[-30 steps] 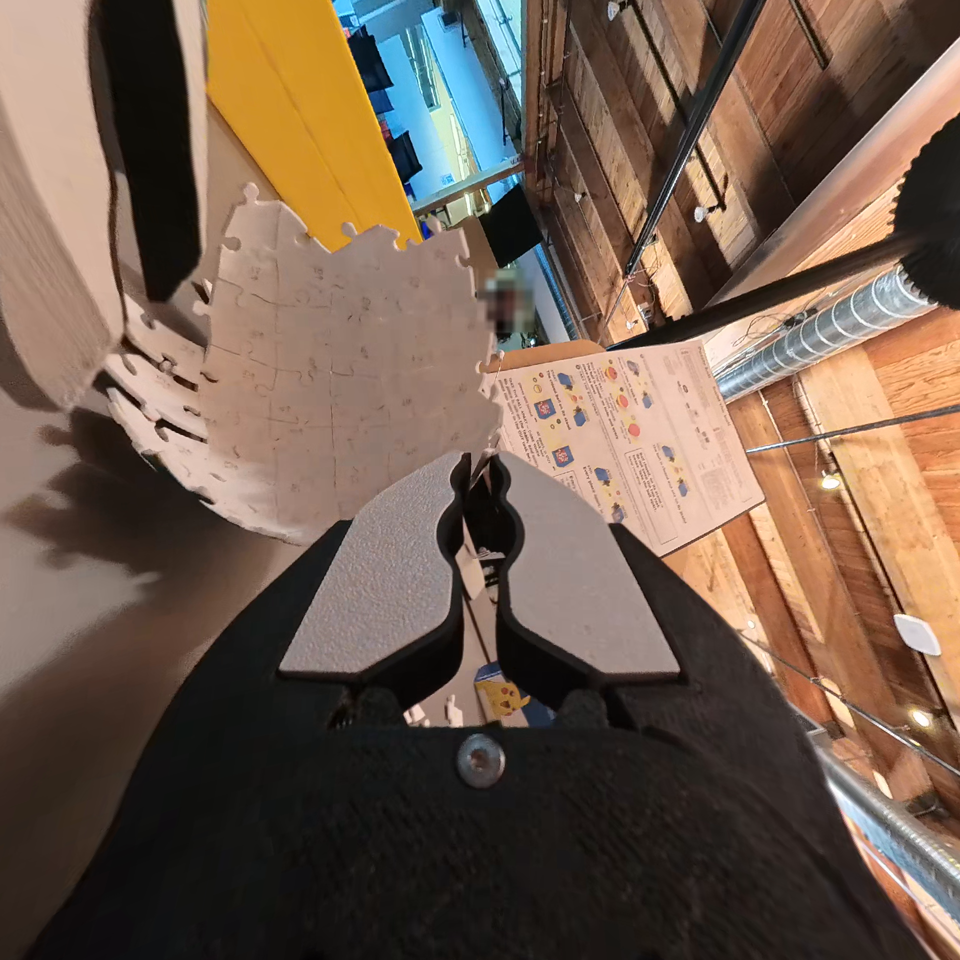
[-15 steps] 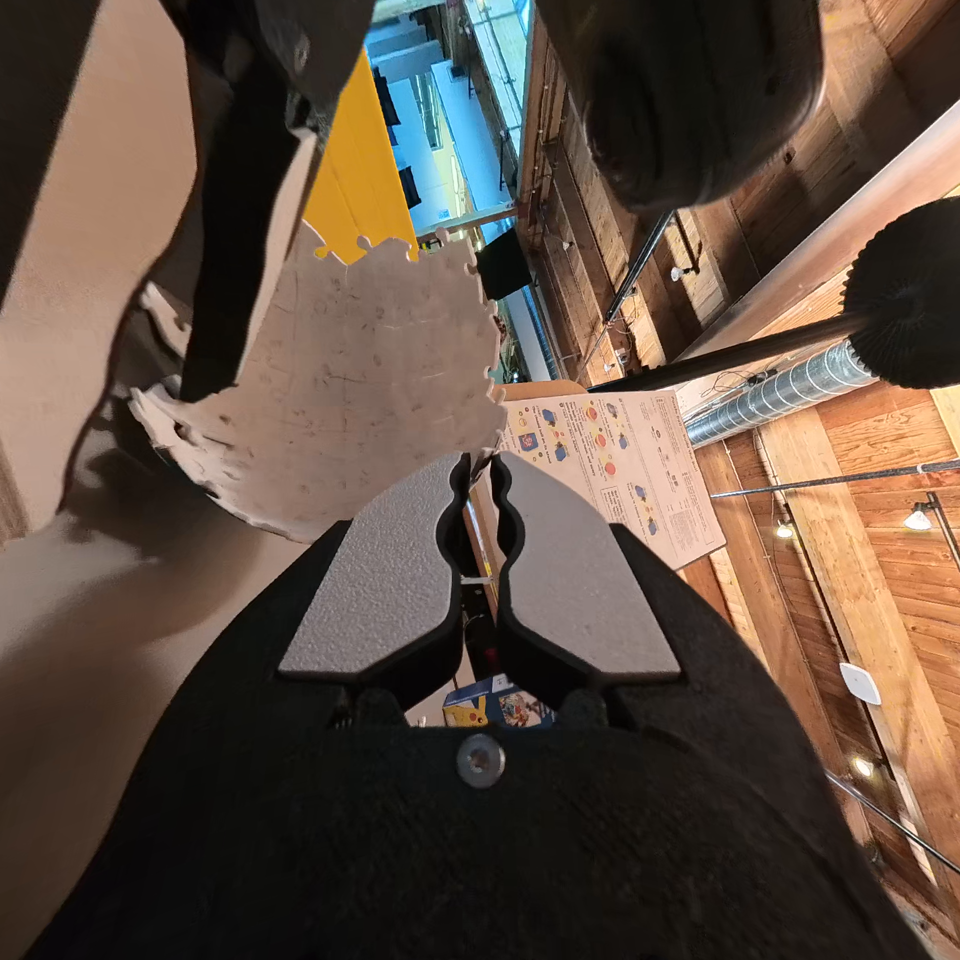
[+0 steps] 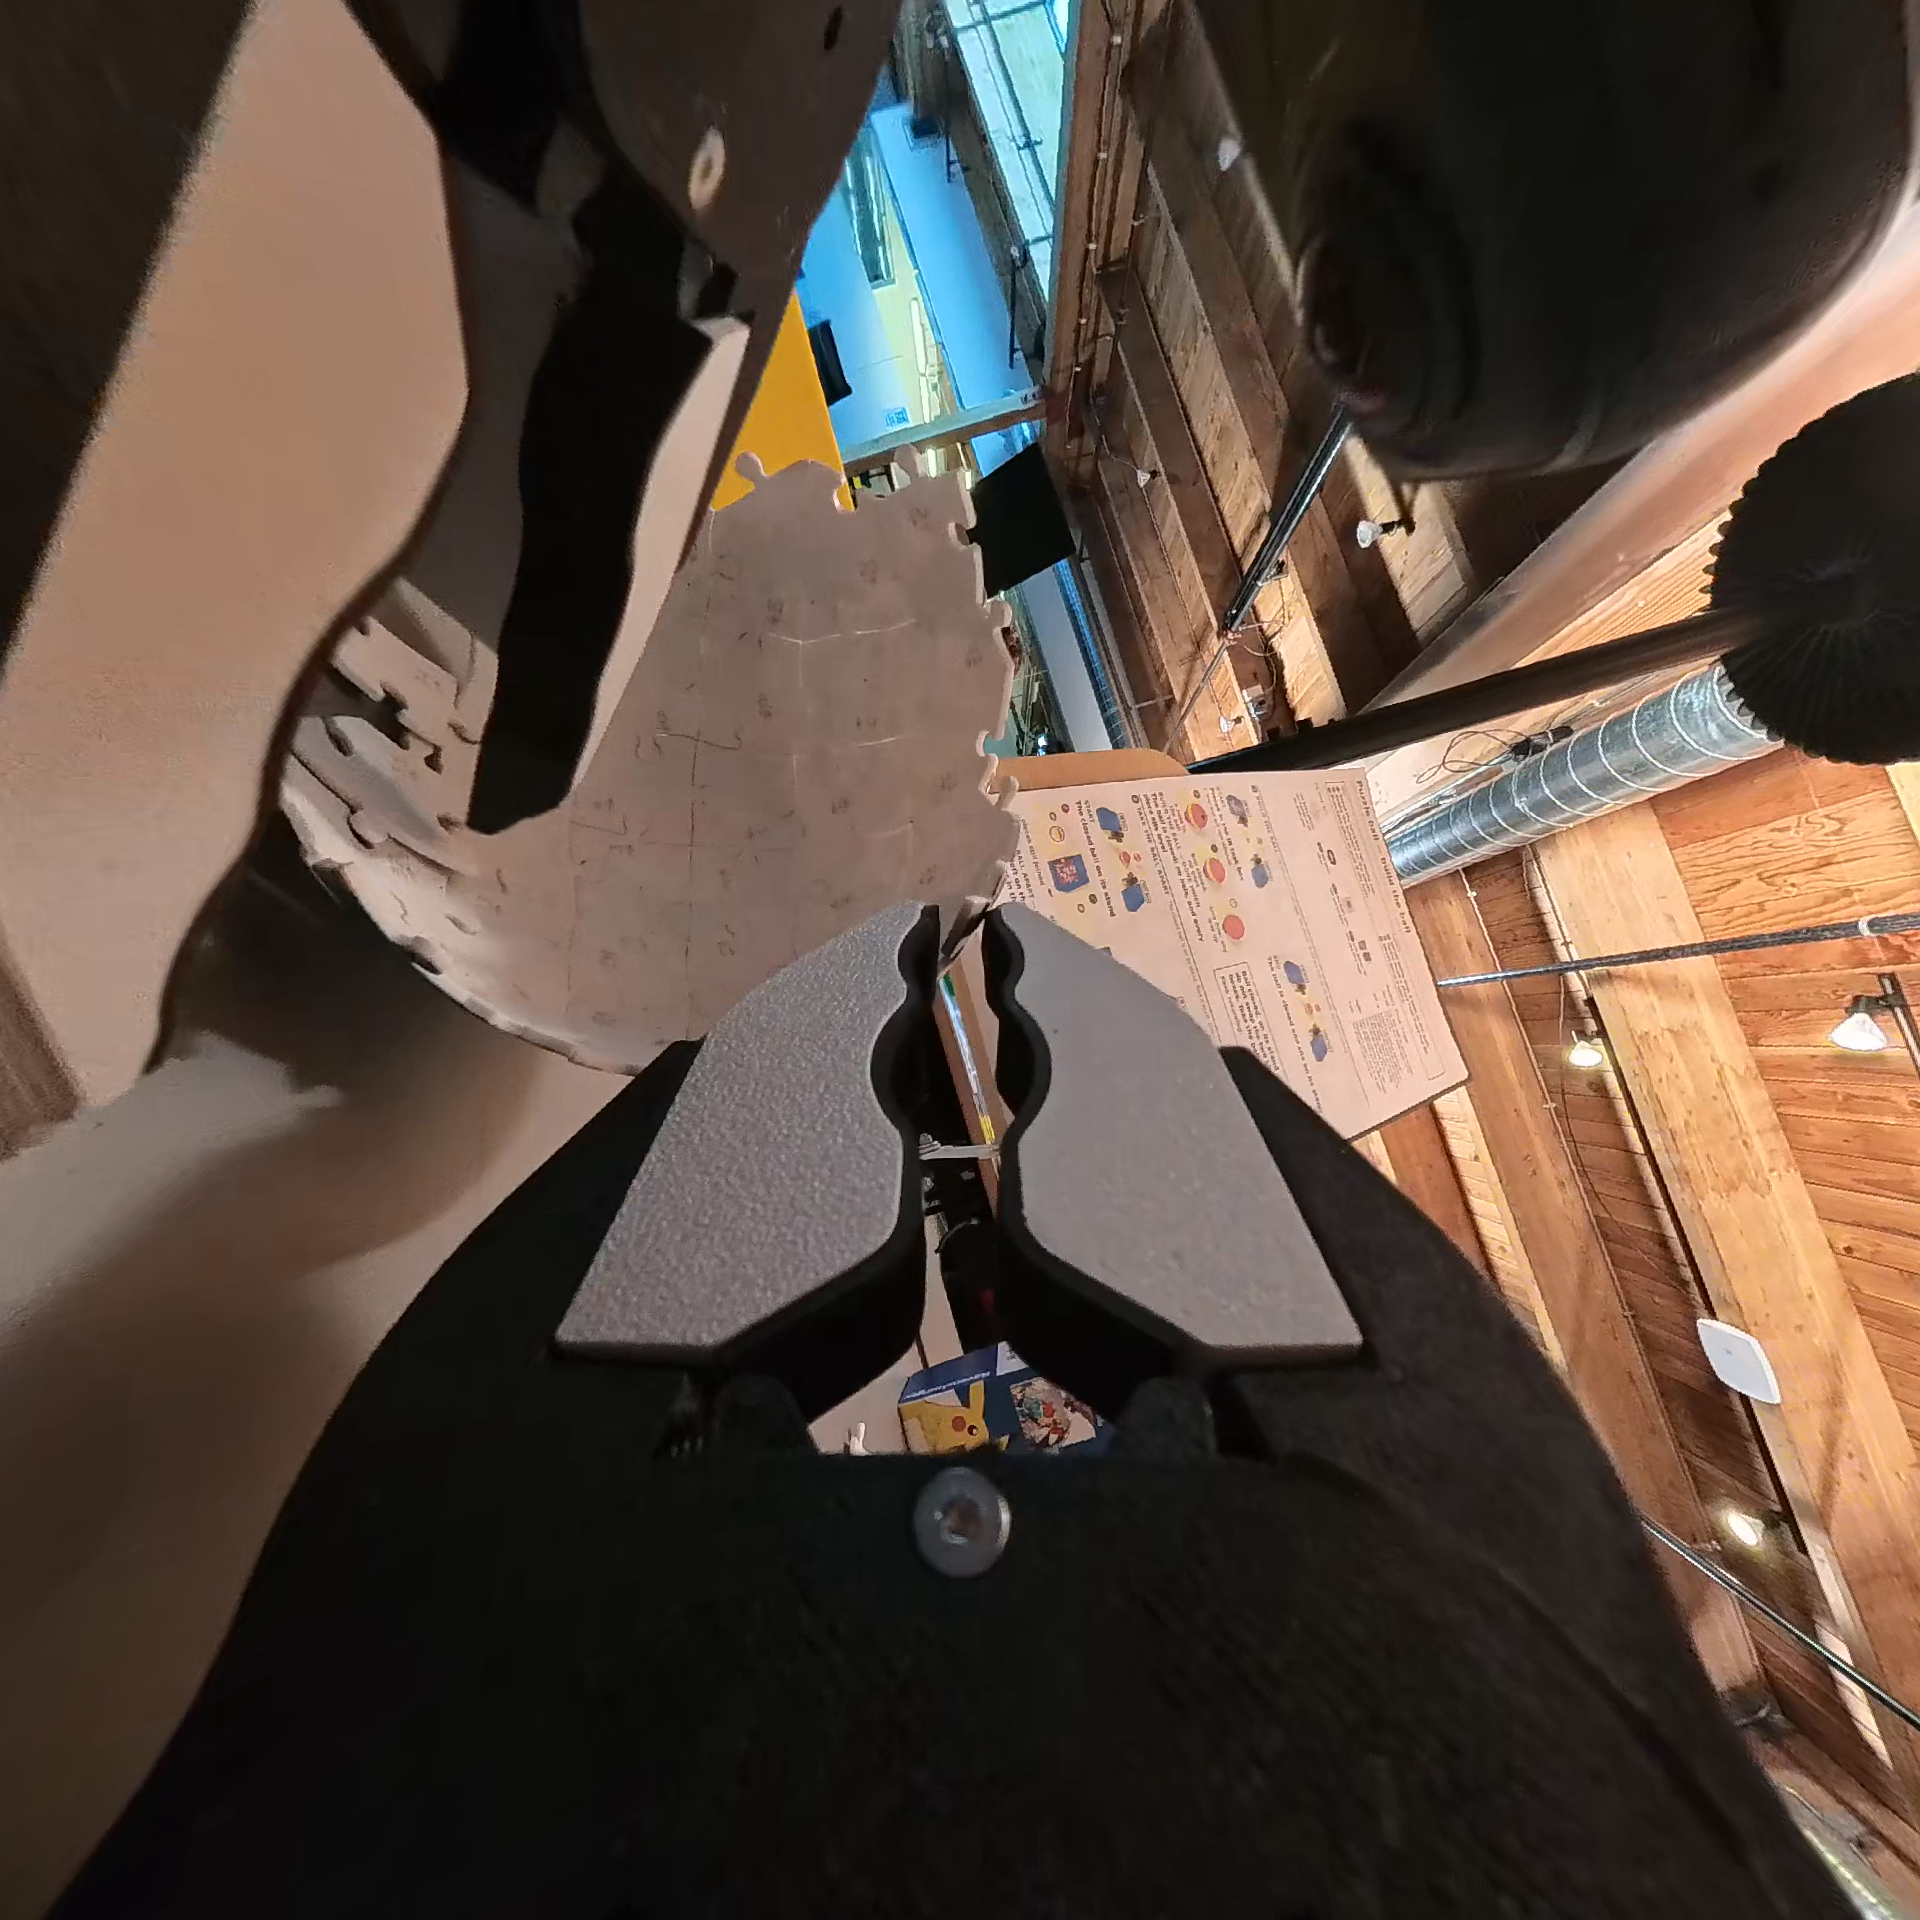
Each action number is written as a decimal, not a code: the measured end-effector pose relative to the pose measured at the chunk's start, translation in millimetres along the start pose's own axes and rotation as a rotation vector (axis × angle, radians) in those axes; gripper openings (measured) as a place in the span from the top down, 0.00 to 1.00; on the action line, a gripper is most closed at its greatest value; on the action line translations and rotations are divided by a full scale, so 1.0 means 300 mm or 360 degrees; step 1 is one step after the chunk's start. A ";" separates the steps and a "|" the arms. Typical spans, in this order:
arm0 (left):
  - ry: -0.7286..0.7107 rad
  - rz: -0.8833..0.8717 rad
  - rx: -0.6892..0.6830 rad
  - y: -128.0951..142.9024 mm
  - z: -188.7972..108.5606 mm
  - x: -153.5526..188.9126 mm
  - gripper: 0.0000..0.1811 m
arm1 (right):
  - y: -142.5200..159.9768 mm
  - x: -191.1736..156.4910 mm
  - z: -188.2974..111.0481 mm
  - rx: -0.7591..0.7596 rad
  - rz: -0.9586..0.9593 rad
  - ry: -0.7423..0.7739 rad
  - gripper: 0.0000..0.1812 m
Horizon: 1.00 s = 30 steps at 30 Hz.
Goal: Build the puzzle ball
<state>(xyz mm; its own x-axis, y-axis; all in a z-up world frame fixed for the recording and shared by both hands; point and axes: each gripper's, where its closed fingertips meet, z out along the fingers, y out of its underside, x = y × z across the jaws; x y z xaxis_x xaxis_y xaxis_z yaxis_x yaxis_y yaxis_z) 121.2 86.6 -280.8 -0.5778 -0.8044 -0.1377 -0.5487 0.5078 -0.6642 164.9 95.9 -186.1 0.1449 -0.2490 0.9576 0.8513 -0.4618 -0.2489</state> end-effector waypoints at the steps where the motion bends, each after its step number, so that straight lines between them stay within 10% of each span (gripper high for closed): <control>1: 0.0010 -0.0011 0.0007 -0.003 0.004 -0.002 0.51 | 0.000 0.000 0.000 -0.0001 0.0001 0.0001 0.96; 30: 0.0139 -0.0320 -0.0005 0.065 -0.039 0.035 0.41 | -0.012 0.000 -0.004 0.0025 0.0003 0.0008 0.96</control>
<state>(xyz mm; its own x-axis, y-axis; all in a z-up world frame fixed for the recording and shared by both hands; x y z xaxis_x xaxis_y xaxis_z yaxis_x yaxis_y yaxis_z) 97.3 91.7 -286.5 -0.5067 -0.8599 0.0617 -0.6601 0.3410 -0.6693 161.2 96.6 -185.5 0.1442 -0.2539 0.9564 0.8588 -0.4480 -0.2485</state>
